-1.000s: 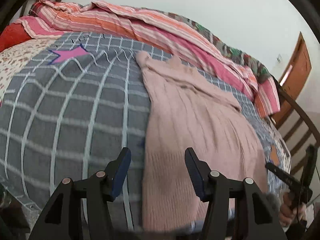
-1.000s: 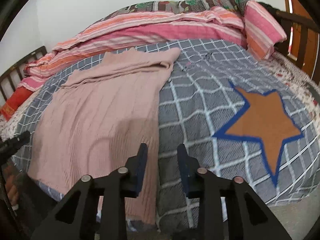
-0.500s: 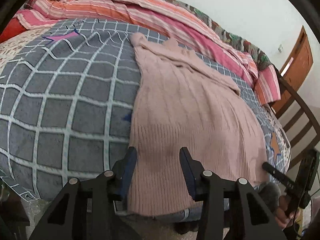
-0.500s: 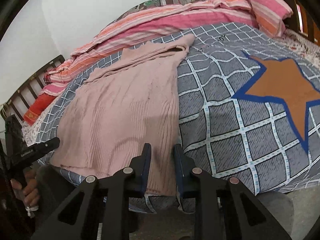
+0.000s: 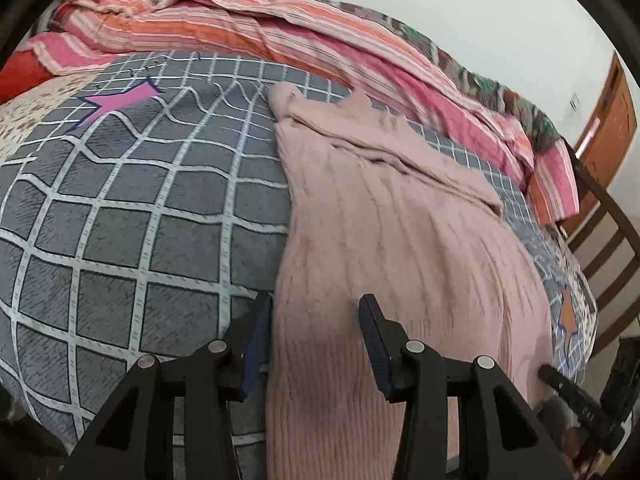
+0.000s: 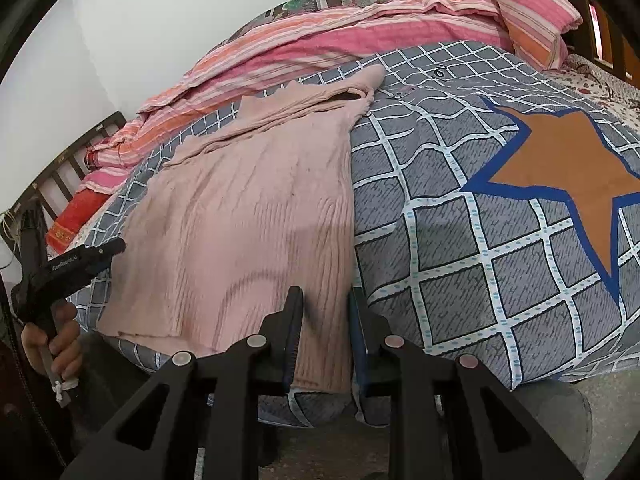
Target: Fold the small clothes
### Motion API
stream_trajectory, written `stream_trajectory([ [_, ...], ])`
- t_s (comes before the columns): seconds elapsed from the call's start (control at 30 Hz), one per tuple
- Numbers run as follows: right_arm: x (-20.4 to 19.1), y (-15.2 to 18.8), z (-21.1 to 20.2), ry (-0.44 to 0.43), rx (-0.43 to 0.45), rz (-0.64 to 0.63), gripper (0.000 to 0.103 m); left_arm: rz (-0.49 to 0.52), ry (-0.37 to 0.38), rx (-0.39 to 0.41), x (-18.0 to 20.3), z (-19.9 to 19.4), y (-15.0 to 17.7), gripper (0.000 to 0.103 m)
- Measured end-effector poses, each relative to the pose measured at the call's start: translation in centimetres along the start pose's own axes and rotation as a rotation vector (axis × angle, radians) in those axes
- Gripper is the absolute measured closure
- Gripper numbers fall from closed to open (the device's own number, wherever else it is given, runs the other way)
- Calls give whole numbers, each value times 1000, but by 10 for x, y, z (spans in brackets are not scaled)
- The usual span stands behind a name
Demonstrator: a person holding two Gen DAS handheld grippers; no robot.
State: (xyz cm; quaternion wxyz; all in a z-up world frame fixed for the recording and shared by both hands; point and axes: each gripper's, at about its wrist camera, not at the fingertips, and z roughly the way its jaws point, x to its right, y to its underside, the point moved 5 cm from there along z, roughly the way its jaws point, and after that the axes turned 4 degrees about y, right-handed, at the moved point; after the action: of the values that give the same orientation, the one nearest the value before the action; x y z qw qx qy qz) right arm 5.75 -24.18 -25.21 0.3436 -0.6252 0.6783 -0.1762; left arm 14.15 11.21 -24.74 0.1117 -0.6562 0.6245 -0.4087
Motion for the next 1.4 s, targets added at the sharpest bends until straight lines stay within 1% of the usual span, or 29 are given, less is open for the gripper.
stream_trajectory([
  [0.07,-1,0,1,2,-2,-2,80,8,28,-20,3,-1,5,61],
  [0.2,-1,1,1,7,-3,-13,80,-25,112,-63,3,-8,22,61],
  [0.3,-1,1,1,8,-5,-11,80,-36,157,-102,5,-10,36,61],
  [0.57,-1,2,1,-2,-7,-7,80,-65,265,-127,11,-22,62,62],
  [0.77,-3,3,1,-8,-10,-11,80,-42,304,-137,19,-25,70,62],
  [0.87,-4,3,2,-11,-16,-19,80,-21,291,-137,24,-18,62,62],
  [0.93,-5,4,3,-14,-20,-23,80,-10,283,-118,26,-16,53,62],
  [1.0,-5,4,3,-17,-25,-23,80,-16,281,-103,27,-13,46,62],
  [1.07,-4,4,5,-18,-32,-18,80,-34,289,-108,24,-10,44,62],
  [1.17,-6,5,8,-19,-47,-23,80,-46,311,-128,23,-9,50,62],
  [1.27,-9,6,9,-17,-53,-32,80,-56,321,-107,19,-17,52,62],
  [1.33,-9,6,10,-20,-58,-30,80,-82,331,-102,14,-19,53,62],
  [1.4,-9,5,11,-23,-68,-26,84,-98,355,-114,10,-19,54,62],
])
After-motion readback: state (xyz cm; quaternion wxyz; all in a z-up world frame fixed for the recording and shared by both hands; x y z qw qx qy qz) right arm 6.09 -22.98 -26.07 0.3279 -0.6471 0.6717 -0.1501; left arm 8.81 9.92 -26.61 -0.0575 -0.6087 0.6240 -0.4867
